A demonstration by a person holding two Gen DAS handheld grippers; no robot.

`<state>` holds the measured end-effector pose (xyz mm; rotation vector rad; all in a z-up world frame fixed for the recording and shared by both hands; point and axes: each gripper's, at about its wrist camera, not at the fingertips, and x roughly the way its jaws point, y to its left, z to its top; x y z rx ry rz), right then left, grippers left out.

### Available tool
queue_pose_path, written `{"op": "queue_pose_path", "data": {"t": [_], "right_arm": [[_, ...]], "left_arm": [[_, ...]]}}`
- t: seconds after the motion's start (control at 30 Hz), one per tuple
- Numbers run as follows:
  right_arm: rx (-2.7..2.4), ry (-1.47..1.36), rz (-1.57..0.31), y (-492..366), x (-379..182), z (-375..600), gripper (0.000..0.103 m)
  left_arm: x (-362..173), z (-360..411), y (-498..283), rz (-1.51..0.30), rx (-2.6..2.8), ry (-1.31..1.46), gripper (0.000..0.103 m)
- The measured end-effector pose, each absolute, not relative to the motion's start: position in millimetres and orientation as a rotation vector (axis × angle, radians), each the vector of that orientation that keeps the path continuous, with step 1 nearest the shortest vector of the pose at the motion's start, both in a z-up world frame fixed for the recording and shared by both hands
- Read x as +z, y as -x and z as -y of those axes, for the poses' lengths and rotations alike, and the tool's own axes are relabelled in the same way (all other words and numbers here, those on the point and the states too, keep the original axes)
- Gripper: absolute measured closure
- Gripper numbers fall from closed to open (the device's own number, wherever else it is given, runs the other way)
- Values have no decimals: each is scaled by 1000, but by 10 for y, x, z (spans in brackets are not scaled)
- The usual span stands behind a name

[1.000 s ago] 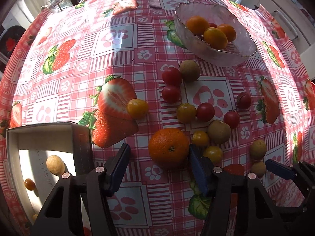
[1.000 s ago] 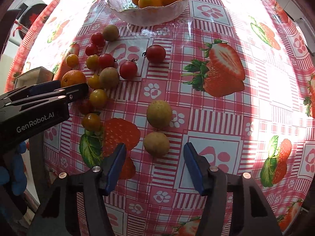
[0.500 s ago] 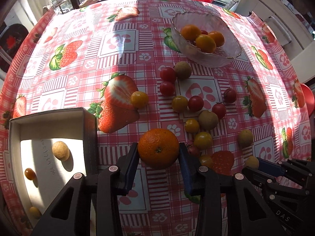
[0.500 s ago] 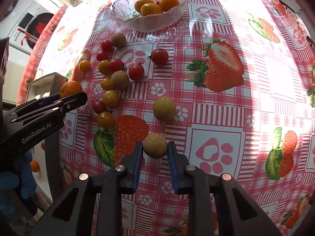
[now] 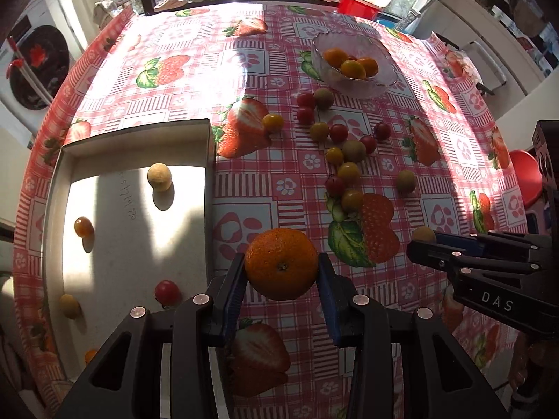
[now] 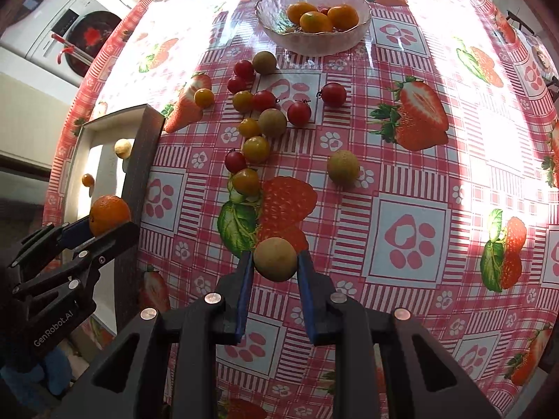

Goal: Organize fruits
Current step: 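Grasp a mandarin with the left gripper while the right grasps a greenish-yellow fruit, then carry the mandarin and greenish-yellow fruit over the tray with both grippers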

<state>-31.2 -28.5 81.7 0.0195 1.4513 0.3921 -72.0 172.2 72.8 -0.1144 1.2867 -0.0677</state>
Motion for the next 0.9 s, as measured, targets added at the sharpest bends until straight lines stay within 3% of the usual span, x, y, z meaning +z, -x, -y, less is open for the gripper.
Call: {"op": "queue_pose_path", "data": {"t": [0.4,0.9], "right_arm": [[541,97,-1444,585,978,-607,75],[718,225,-1436,638,921,-1891,75]], "left_arm": [[859,-2462,1320,-1260,69,181,62],[600,-3288,1478,-1260,214,215,62]]}}
